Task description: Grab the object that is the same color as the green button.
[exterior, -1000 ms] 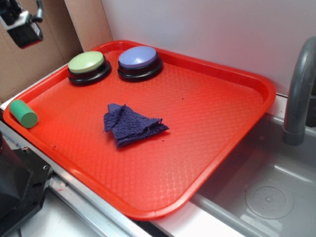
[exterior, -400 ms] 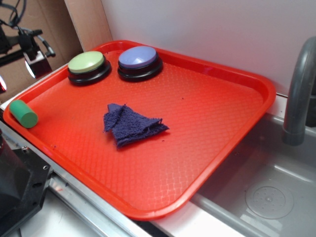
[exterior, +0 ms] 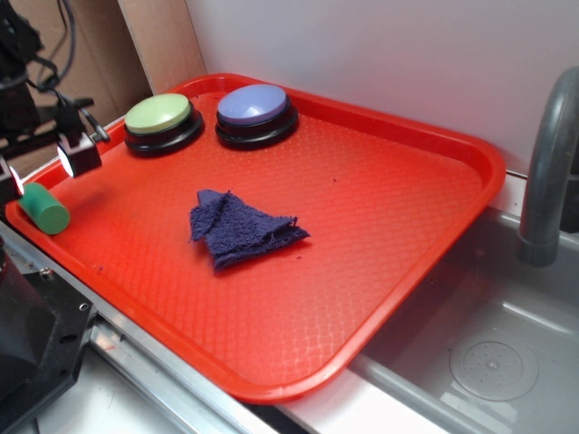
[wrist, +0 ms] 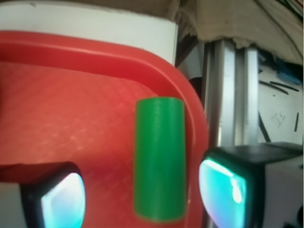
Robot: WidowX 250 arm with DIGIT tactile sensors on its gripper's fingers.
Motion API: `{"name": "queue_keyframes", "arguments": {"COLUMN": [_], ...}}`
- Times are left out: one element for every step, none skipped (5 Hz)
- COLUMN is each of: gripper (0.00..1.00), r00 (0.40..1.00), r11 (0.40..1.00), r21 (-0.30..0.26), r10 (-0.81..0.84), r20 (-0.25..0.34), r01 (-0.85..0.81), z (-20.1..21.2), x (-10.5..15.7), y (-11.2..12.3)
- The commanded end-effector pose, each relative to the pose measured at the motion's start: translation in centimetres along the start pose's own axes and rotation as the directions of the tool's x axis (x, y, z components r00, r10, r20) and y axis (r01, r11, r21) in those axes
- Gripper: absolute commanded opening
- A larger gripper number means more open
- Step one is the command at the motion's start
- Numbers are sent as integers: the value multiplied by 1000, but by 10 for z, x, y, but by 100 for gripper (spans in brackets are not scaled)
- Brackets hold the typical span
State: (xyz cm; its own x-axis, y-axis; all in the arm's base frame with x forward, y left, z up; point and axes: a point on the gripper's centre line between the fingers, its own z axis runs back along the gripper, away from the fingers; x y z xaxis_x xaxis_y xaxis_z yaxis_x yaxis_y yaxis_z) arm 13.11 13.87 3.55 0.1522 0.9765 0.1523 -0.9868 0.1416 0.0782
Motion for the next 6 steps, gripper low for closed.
{"name": "queue_keyframes", "arguments": {"gripper": [100,98,0,0,0,0], "r00": [999,1000,1000,1000,1000,995], "r11": [999,1000,1000,999,999,993], "r21": [28,1,-19,-29,-34,-62], "r10": [22,15,-3,-17,-25,-100], "r20": [28,18,16,10,6,19], "r01": [-22,-15,4,17,25,101], "z": [-12,-13,-12,-11,-10,2], "x": [7,7,6,5,4,1], "y": [3,0,-2,-3,-5,-10]}}
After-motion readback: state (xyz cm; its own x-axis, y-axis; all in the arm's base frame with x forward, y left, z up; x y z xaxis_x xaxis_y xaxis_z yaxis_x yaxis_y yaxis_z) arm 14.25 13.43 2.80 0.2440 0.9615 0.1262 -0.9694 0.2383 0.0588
